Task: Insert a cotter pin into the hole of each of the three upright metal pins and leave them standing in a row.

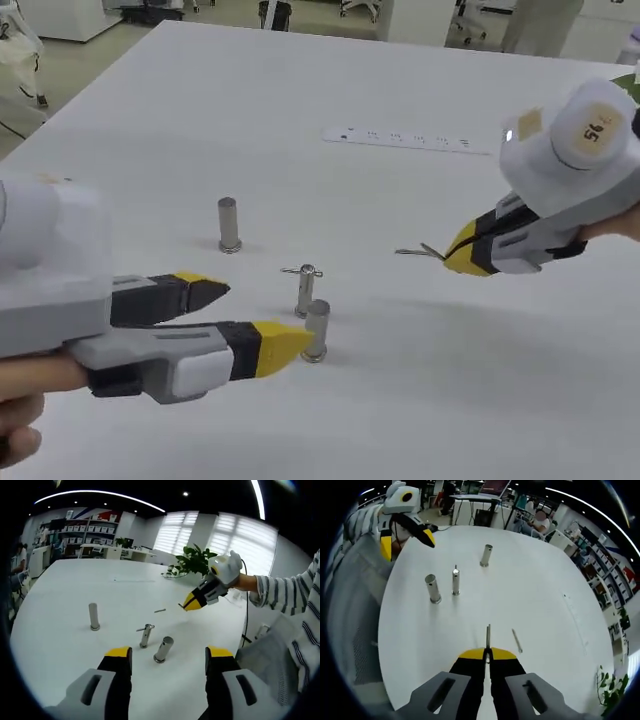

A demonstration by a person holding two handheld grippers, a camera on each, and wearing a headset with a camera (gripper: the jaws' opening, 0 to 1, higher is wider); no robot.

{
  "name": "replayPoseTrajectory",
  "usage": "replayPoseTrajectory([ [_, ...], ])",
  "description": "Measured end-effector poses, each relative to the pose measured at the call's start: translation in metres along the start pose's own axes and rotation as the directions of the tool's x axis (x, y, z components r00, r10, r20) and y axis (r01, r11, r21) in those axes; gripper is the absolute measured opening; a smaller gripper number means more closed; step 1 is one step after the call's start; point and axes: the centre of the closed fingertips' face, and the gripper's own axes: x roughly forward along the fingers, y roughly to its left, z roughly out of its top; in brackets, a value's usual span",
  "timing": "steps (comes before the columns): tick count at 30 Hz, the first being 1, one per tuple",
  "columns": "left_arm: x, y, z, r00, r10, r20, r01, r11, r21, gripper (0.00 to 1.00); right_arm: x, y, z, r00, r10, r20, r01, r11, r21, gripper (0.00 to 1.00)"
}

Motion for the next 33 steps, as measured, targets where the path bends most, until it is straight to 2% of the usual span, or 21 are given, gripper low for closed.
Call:
replayPoseTrajectory([
  [6, 0.004, -0.001, 0.005, 0.9999, -0.012, -0.012, 0.012, 1.0, 0.02, 0.56, -0.009, 0.008, 0.006, 0.9983, -0.026, 0.052, 0.026, 1.0, 0.009, 0.03],
  [11, 0.009, -0.005, 0.01, 0.9994, -0.032, -0.015, 0.032, 0.999, 0.017, 0.54, -0.017, 0.018, 0.013, 0.9949, -0.033, 0.095, 0.031, 0.999, 0.016, 0.03],
  [13, 0.013, -0.006, 0.01, 0.9988, -0.044, -0.021, 0.044, 0.999, 0.01, 0.53, -0.019, 0.023, 0.016, 0.9924, -0.029, 0.12, 0.024, 0.999, 0.042, 0.03],
  [17, 0.019, -0.011, 0.012, 0.9972, -0.068, -0.032, 0.068, 0.998, 0.002, 0.49, -0.02, 0.031, 0.017, 0.9899, -0.033, 0.138, 0.027, 0.999, 0.048, 0.03],
  [21, 0.026, -0.018, 0.019, 0.9944, -0.102, -0.029, 0.102, 0.995, 0.015, 0.44, -0.022, 0.039, 0.019, 0.9866, -0.039, 0.158, 0.03, 0.998, 0.06, 0.03],
  [27, 0.039, -0.027, 0.024, 0.9889, -0.139, -0.052, 0.141, 0.989, 0.036, 0.39, -0.024, 0.047, 0.02, 0.9833, -0.048, 0.176, 0.039, 0.998, 0.056, 0.03],
  [33, 0.053, -0.036, 0.024, 0.98, -0.186, -0.071, 0.188, 0.982, 0.02, 0.31, -0.024, 0.054, 0.019, 0.9792, -0.06, 0.194, 0.048, 0.997, 0.066, 0.03],
])
